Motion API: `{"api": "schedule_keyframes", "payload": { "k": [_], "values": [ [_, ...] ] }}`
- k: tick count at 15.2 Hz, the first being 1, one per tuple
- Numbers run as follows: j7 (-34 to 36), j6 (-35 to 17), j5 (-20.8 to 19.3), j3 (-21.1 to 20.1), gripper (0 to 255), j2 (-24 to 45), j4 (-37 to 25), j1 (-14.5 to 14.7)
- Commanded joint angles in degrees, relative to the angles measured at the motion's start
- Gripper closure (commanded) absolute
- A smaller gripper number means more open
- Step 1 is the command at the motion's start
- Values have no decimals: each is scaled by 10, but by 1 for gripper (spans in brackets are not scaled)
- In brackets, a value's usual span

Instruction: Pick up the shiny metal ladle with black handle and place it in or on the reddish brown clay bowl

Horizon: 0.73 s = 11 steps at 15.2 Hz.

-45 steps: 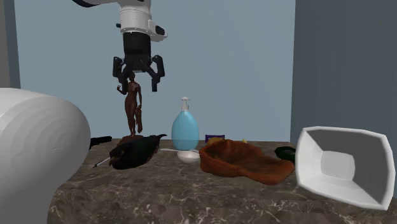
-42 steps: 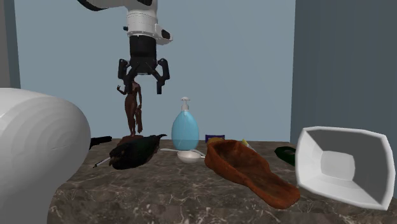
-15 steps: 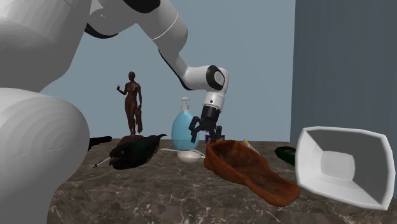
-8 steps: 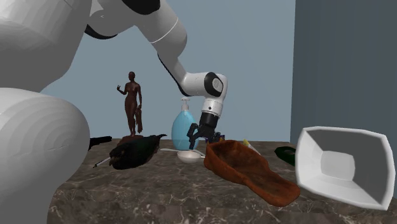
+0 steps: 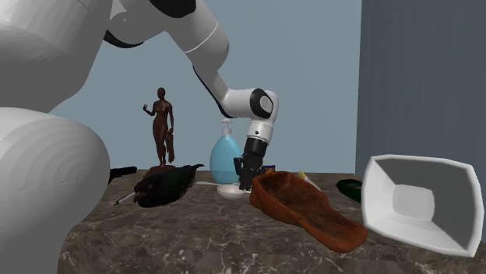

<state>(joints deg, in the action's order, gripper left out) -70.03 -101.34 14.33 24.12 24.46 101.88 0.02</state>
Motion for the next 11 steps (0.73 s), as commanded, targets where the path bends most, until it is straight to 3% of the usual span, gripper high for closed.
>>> {"api": "schedule_keyframes", "payload": {
  "k": [1,11],
  "values": [
    [0,0,0,0,255,0,0,0],
    [6,24,-7,3,255,-15,-11,2]
  ]
}}
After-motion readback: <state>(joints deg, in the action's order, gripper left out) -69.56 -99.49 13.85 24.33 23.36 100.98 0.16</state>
